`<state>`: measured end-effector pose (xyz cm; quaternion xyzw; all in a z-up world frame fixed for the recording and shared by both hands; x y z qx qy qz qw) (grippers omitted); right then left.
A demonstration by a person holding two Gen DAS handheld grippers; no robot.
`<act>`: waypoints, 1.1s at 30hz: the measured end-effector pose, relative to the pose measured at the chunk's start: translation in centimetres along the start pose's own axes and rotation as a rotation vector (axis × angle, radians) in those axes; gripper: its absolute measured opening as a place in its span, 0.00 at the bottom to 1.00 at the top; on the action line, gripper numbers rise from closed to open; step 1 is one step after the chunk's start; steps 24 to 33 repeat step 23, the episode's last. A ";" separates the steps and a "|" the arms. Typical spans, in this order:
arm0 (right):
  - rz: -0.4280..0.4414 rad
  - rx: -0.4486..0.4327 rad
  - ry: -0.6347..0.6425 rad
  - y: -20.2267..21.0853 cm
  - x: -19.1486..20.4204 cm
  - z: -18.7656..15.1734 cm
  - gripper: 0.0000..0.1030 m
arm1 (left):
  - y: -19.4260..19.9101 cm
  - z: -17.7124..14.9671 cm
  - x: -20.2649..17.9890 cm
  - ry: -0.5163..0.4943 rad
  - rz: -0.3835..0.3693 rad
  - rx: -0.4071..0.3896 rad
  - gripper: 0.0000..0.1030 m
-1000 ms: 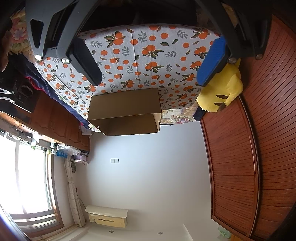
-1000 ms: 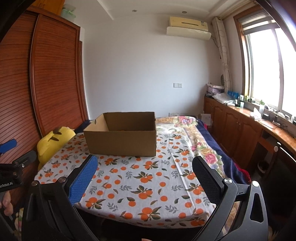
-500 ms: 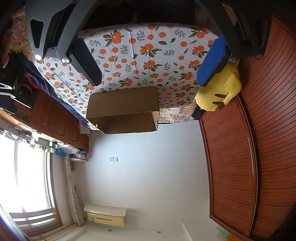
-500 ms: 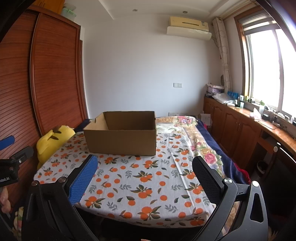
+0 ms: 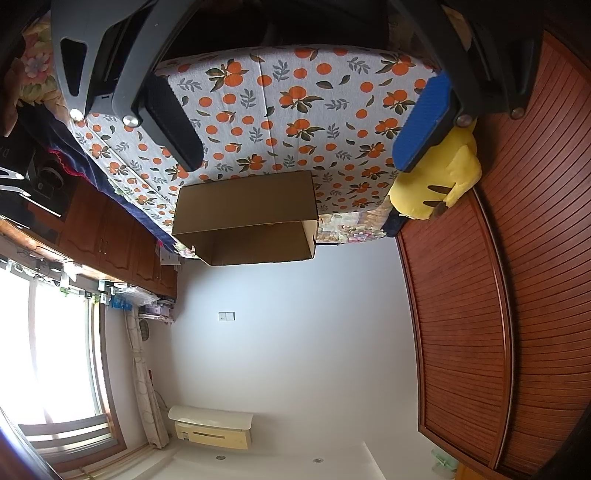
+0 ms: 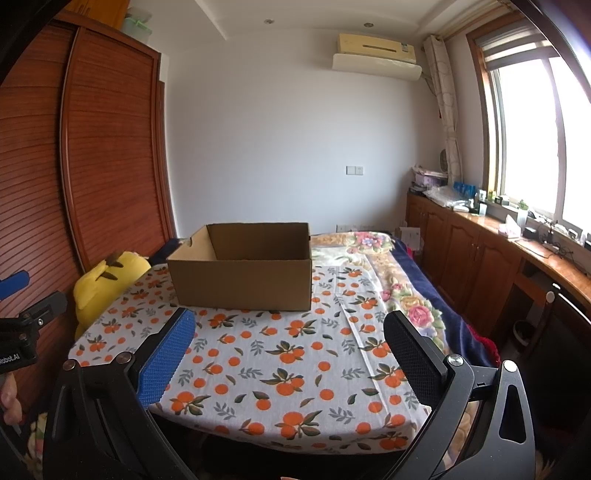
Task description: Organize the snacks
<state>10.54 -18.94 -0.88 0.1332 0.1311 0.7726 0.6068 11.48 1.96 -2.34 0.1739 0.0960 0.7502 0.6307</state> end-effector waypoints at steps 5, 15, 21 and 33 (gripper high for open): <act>0.000 0.001 -0.001 -0.1 0.0 0.0 1.00 | 0.0 0.0 0.0 0.000 0.001 0.000 1.00; 0.000 0.001 -0.001 0.0 0.0 -0.1 1.00 | 0.0 0.0 0.0 0.001 0.002 -0.001 1.00; 0.000 0.001 -0.001 -0.1 0.0 -0.1 1.00 | 0.0 0.0 0.0 0.000 0.004 -0.001 1.00; 0.000 0.001 -0.001 0.0 0.0 -0.1 1.00 | 0.2 -0.1 -0.1 -0.001 0.002 -0.001 1.00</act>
Point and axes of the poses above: each gripper's, at about its wrist camera, not at the fingertips, and y roughly against the way its jaws point, x to its left, z to its top, the point moved 7 cm from there along -y, roughly the way its jaws point, and after that the axes turned 10 degrees about z, right-handed, at the moved point
